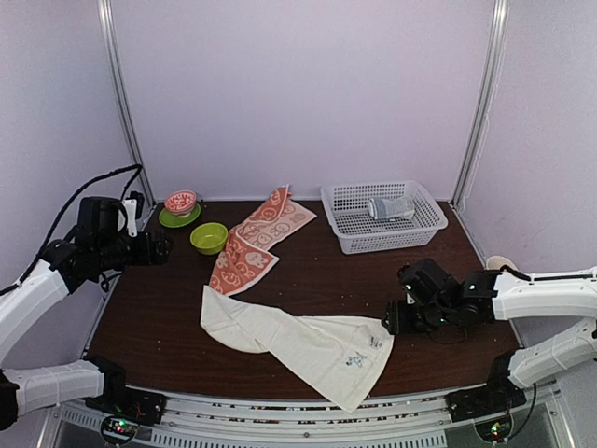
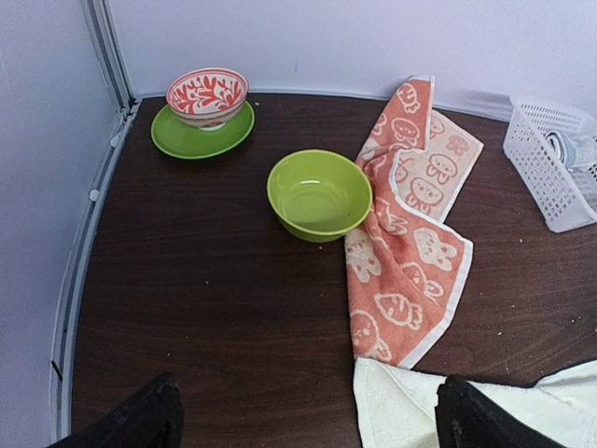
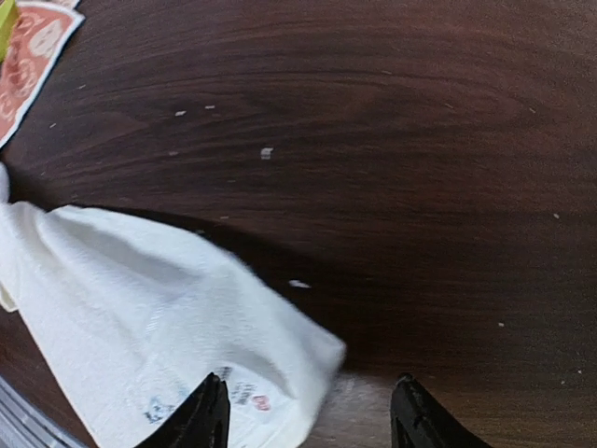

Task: Roll the towels
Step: Move the towel to the center of the board, then pick up the towel from the center of the board, then flatten out the towel at the center of the board.

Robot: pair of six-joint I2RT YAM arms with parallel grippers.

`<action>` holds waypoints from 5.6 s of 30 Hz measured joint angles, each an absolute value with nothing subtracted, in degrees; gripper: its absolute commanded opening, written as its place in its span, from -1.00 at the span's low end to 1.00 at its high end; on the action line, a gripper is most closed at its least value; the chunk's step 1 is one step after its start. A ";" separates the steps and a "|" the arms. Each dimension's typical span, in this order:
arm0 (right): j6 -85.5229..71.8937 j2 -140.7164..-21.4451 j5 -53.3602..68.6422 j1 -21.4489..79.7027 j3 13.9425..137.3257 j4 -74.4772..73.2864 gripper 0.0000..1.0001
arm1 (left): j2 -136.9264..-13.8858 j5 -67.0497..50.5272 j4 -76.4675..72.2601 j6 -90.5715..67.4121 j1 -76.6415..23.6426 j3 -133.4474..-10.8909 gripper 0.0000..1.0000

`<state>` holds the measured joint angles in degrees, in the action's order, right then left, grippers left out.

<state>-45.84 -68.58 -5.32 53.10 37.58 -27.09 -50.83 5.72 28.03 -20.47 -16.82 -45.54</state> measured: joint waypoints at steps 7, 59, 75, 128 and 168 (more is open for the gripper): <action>-50.46 -68.38 -0.32 47.07 30.70 -20.82 0.12 | -51.46 5.08 28.03 -20.47 -16.82 -45.65 0.93; -27.29 -57.93 19.94 57.25 66.13 -25.10 -1.00 | -66.02 1.34 24.84 -33.21 -29.21 -46.81 0.75; -26.22 -46.76 21.78 51.20 47.09 -18.00 -1.00 | -40.49 21.23 31.70 -34.48 -29.19 -47.70 0.80; -29.74 -44.07 4.64 42.02 37.15 -25.12 -1.00 | -90.80 -5.19 26.22 -43.18 -58.46 -46.30 -1.00; -31.59 -40.40 2.76 42.50 26.00 -20.64 -1.00 | -68.45 8.21 28.29 -52.05 -55.79 -36.95 0.26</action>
